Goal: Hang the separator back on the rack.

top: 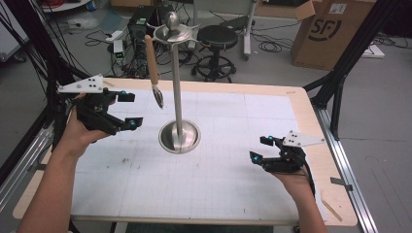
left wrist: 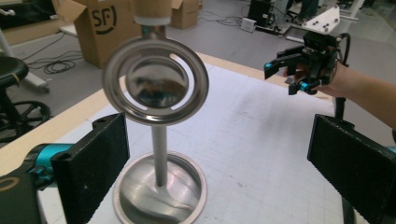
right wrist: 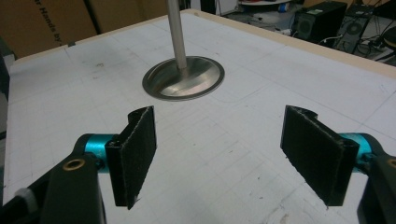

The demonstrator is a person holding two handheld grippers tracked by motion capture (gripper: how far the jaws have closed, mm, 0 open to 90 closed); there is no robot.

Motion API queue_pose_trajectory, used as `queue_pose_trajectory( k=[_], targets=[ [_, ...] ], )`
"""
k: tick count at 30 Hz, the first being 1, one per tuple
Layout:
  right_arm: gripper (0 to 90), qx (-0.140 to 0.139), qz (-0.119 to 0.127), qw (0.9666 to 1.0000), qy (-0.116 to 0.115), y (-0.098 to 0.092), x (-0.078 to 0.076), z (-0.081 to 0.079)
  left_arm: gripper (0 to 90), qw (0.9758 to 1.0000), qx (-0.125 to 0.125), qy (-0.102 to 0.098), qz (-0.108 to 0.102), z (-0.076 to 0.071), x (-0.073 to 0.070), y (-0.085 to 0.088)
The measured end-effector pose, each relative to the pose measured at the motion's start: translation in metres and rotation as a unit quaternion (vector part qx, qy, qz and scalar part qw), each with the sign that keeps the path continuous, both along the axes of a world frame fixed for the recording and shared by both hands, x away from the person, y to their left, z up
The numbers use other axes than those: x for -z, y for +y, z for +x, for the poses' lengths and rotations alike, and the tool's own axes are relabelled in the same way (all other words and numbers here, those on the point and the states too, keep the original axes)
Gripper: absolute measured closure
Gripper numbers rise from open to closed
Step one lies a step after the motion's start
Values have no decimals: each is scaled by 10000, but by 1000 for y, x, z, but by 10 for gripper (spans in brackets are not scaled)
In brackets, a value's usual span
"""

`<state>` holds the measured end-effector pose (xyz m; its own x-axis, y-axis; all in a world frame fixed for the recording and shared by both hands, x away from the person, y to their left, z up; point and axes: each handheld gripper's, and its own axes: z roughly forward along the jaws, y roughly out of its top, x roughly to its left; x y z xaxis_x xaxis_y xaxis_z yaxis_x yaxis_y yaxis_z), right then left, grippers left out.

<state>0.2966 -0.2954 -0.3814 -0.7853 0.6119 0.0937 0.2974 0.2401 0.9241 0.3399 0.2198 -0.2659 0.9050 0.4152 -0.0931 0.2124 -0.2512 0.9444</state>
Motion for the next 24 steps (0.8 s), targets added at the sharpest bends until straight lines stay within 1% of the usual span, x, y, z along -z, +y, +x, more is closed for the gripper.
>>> queue_pose_trajectory(
  k=[2,4,6,8,13,15,18,20,23,24],
  targets=[
    [258,7,1,10000,9,0,0,0,62,10000,94,18,-12,-1,4,-4],
    [258,12,0,10000,12,0,0,0,62,9999,104,24,45,-1,8,-7],
    [258,15,7,10000,20,0,0,-1,62,9998,140,43,151,-2,13,-11],
    [258,7,7,10000,16,-1,0,-1,62,9998,156,74,126,-2,17,-14],
    [258,13,6,10000,-3,-1,0,0,61,9998,139,103,131,-3,28,-18],
    [258,13,7,10000,27,-1,0,-1,40,9997,134,94,173,-3,33,-20],
    [258,6,3,10000,13,-1,0,0,35,9996,116,112,217,-5,41,-25],
    [258,11,11,10000,25,-1,0,-1,35,9997,121,139,182,-6,46,-27],
    [258,7,23,10000,44,-2,1,-1,35,9996,133,170,189,-7,55,-30],
    [258,12,18,10000,49,-2,1,-1,35,9994,122,200,253,-7,57,-32]
  ],
)
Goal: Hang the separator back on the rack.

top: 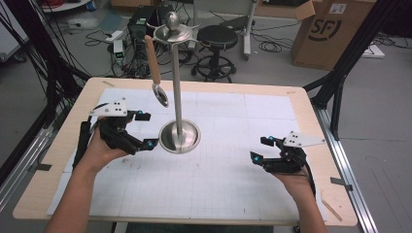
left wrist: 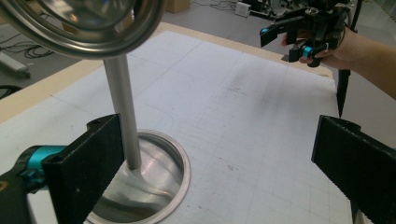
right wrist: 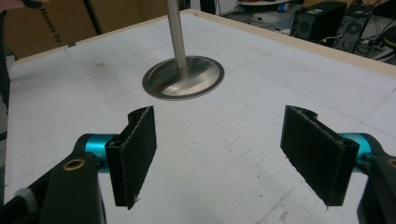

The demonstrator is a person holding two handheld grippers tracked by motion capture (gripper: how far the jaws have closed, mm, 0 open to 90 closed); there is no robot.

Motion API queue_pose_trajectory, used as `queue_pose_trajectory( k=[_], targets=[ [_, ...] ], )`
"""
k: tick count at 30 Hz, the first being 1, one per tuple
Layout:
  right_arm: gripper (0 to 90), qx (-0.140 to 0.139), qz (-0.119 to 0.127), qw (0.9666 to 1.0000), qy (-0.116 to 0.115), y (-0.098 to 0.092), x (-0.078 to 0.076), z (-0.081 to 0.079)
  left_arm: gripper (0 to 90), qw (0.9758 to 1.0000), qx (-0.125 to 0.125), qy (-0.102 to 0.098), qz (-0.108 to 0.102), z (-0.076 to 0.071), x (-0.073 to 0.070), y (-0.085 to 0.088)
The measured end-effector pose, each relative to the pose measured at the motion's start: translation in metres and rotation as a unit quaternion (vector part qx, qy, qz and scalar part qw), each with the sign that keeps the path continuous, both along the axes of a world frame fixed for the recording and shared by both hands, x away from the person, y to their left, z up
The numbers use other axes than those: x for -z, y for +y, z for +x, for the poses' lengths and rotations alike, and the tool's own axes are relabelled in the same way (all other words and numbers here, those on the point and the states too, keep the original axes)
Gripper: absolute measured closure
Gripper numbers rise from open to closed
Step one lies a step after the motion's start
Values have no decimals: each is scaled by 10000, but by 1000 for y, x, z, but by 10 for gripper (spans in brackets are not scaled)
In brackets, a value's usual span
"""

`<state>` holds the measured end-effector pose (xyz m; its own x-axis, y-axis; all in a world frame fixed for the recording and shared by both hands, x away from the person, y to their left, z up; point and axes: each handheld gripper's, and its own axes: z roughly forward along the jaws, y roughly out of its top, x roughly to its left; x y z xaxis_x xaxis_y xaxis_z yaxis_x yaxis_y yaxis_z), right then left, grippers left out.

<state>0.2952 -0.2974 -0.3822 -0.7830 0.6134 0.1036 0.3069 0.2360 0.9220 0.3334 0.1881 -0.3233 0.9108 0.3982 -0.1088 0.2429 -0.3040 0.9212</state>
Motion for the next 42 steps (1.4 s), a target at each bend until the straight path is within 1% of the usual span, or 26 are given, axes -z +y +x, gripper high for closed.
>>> queue_pose_trajectory(
  k=[1,3,5,6,8,11,13,17,20,21,24,27,28,33,35,38,40,42],
  targets=[
    [258,7,2,10000,-37,0,0,0,35,9999,-45,11,97,0,2,-2],
    [258,19,5,10000,-8,-1,0,0,35,9998,-57,25,183,-1,8,-3],
    [258,10,0,10000,-16,-1,0,0,22,9998,-82,45,194,-2,13,-4],
    [258,14,-8,10000,-55,-2,0,0,17,9997,-93,67,208,-3,15,-3],
    [258,21,16,10000,-29,-2,-1,0,17,9997,-96,94,215,-3,18,-2],
    [258,10,-17,10000,-9,-2,2,0,17,9996,-101,140,215,-3,21,-1],
    [258,0,-45,10000,31,-1,4,1,17,9995,-138,146,227,-3,23,-1],
    [258,-58,-25,10000,38,2,5,2,17,9996,-135,125,227,-2,29,-3],
    [258,-77,-61,9999,38,3,6,4,17,9997,-116,131,158,0,35,-6],
    [258,-89,-79,9999,64,3,6,4,17,9997,-86,136,190,1,38,-7],
    [258,-86,-95,9999,55,3,7,4,17,9992,-120,196,323,2,44,-10],
    [258,-69,-52,9999,95,2,8,5,17,9991,-133,169,367,1,45,-13],
    [258,-83,-63,9999,105,2,9,6,17,9992,-137,163,339,1,45,-14],
    [258,-74,-108,9997,192,2,14,8,17,9990,-172,137,384,2,46,-15],
    [258,-78,-119,9997,175,2,14,8,17,9990,-188,124,384,1,46,-15],
    [258,-94,-141,9997,187,4,14,8,17,9993,-167,133,306,0,45,-13],
    [258,-115,-172,9996,168,6,15,7,17,9995,-171,154,204,-1,46,-11],
    [258,-123,-166,9996,203,8,14,6,17,9993,-214,204,215,0,48,-9]
  ],
)
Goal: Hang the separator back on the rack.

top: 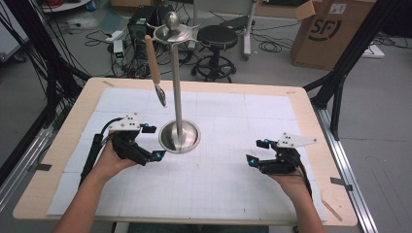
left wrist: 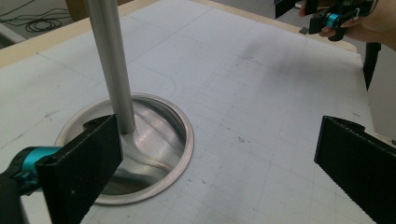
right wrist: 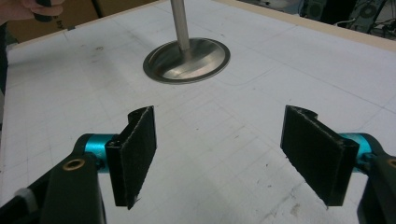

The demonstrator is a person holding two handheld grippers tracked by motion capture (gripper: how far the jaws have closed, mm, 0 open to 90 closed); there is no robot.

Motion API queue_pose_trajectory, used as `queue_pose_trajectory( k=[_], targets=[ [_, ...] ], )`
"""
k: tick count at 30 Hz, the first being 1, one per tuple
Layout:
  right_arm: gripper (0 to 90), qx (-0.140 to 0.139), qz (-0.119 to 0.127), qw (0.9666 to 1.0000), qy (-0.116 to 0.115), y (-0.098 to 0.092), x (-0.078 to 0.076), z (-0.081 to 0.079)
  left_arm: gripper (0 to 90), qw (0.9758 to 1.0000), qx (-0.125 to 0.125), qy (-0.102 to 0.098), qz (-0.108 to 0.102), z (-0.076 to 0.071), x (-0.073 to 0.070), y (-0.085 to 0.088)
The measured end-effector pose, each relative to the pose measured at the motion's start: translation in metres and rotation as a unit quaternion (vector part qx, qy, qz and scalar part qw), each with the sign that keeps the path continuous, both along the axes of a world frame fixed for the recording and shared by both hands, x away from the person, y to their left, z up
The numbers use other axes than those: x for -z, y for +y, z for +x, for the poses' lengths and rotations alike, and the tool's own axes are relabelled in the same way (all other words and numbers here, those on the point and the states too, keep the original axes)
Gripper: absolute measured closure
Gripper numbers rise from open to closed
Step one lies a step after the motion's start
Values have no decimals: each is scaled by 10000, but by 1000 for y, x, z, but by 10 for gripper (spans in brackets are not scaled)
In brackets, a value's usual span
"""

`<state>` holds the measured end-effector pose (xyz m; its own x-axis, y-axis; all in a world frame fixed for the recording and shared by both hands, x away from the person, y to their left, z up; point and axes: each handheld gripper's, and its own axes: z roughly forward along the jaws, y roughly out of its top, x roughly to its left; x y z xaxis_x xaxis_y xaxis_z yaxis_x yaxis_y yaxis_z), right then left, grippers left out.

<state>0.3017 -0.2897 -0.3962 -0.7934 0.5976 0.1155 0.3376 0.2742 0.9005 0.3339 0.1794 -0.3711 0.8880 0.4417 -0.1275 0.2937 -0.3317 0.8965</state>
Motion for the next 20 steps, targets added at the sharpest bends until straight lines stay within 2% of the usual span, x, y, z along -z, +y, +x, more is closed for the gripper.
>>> queue_pose_trajectory(
  k=[7,17,20],
  targets=[
    [258,5,-21,10000,-18,0,0,1,17,9999,-81,39,-100,1,0,3],
    [258,-3,-54,10000,-7,-1,1,2,17,9999,-44,113,-5,3,4,-1],
    [258,3,-54,10000,-11,-1,1,1,17,9998,-58,142,84,4,6,-2]
  ],
)
